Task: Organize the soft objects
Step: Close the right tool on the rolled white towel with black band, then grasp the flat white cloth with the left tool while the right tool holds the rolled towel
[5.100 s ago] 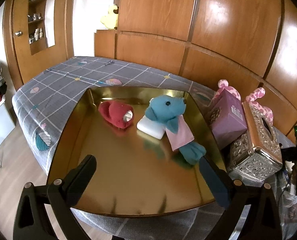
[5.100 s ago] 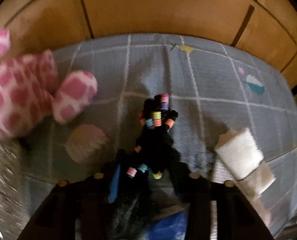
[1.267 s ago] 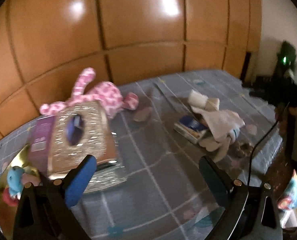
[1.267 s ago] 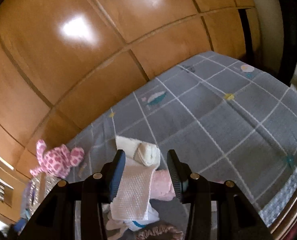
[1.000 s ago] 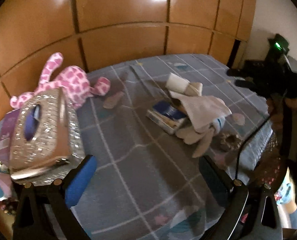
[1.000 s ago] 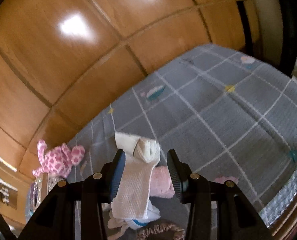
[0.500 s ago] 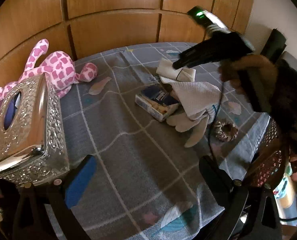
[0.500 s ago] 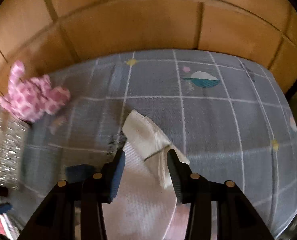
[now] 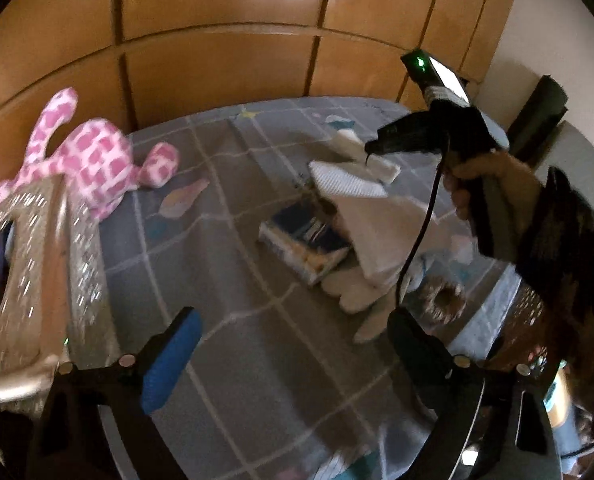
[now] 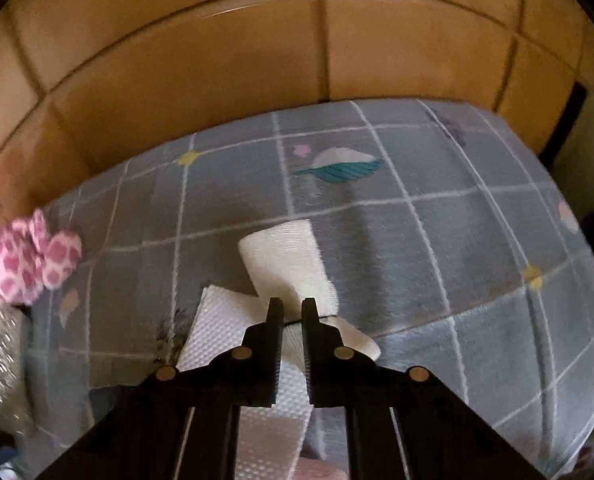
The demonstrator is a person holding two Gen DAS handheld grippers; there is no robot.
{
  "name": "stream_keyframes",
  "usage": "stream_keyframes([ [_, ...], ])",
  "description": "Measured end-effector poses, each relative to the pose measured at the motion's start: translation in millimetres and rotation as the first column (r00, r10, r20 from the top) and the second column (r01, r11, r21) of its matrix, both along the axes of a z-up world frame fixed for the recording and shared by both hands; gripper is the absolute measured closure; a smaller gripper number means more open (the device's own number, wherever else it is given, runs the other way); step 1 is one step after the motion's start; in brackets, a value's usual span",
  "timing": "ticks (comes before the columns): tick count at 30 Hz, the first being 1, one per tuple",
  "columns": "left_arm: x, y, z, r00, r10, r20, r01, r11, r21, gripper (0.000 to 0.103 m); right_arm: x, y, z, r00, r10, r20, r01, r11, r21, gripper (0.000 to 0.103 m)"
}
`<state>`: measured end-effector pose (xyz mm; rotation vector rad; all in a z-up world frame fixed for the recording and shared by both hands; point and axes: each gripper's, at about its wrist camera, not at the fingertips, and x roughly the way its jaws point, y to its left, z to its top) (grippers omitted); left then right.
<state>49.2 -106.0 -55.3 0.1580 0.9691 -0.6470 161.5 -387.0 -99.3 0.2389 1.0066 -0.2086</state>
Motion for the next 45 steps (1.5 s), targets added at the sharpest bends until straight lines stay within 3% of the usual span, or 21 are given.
stream_keyframes([
  [2, 9.2, -8.4, 2.5, 1.000, -0.015, -0.006, 0.015, 1.000, -0.012, 0.019, -2.3, -8.6, -2.6, 1.000, -0.020, -0.012, 0.021, 0.999, 0.038, 0.094],
  [5, 23.7, -22.6, 3.9, 0.999, -0.035, -0.028, 0.034, 0.999, -0.022, 0.021, 5.5, -16.4, -17.5, 0.993, -0.055, -0.102, 0.059, 0.998, 0.038, 0.085],
  [11, 53.4, -54.6, 5.8, 0.996, -0.077, -0.047, 0.076, 0.996, -0.039, 0.031, 5.5, -28.6, -12.4, 0.996, -0.069, -0.050, 0.075, 0.986, 0.149, 0.073],
  [13, 63.1, -64.0, 2.6, 0.995, -0.081, -0.060, 0.079, 0.996, -0.031, 0.031, 5.6, -25.3, -9.6, 0.998, -0.048, -0.026, 0.052, 0.982, 0.182, 0.069],
  [15, 73.2, -71.2, -0.8, 0.993, -0.082, -0.090, 0.079, 0.996, -0.042, 0.031, 5.8, -15.0, -2.9, 1.000, 0.006, 0.017, -0.009, 0.977, 0.211, 0.059],
  [19, 84.4, -81.5, -6.3, 0.989, -0.083, -0.119, 0.079, 0.996, -0.039, 0.029, 18.7, 9.5, -8.4, 0.993, 0.120, -0.010, -0.117, 0.981, 0.155, 0.059],
  [25, 96.5, -97.3, -18.5, 0.982, -0.098, -0.160, 0.093, 0.995, -0.039, 0.020, 22.6, 24.9, -23.3, 0.985, 0.147, -0.089, -0.150, 0.988, -0.024, 0.056],
  [30, 106.9, -115.7, -30.8, 0.976, -0.113, -0.185, 0.111, 0.994, -0.024, 0.018, 14.6, 5.7, -9.7, 0.996, 0.083, -0.032, -0.082, 0.996, 0.031, 0.072],
  [36, 120.5, -141.8, -43.0, 0.966, -0.143, -0.213, 0.143, 0.990, -0.014, 0.012, 4.1, -31.9, -7.6, 0.994, -0.097, -0.042, 0.100, 0.991, 0.084, 0.072],
  [40, 131.4, -156.5, -59.7, 0.941, -0.147, -0.305, 0.148, 0.989, -0.023, 0.013, 4.8, -38.1, -8.2, 0.992, -0.117, -0.043, 0.121, 0.987, 0.104, 0.072],
  [41, 131.5, -157.5, -61.7, 0.937, -0.149, -0.317, 0.149, 0.989, -0.025, 0.016, 6.0, -39.2, -8.6, 0.992, -0.118, -0.044, 0.122, 0.987, 0.104, 0.072],
  [43, 133.7, -161.7, -64.5, 0.931, -0.161, -0.328, 0.157, 0.987, -0.038, 0.049, 5.0, -41.2, -8.1, 0.991, -0.123, -0.044, 0.127, 0.986, 0.111, 0.071],
  [44, 135.0, -164.3, -64.8, 0.927, -0.170, -0.334, 0.162, 0.985, -0.053, 0.058, 6.3, -40.6, -8.3, 0.991, -0.125, -0.044, 0.130, 0.985, 0.112, 0.071],
  [45, 135.6, -166.4, -64.7, 0.924, -0.179, -0.339, 0.167, 0.984, -0.064, 0.076, 6.0, -40.7, -8.1, 0.991, -0.127, -0.044, 0.131, 0.985, 0.112, 0.071],
])
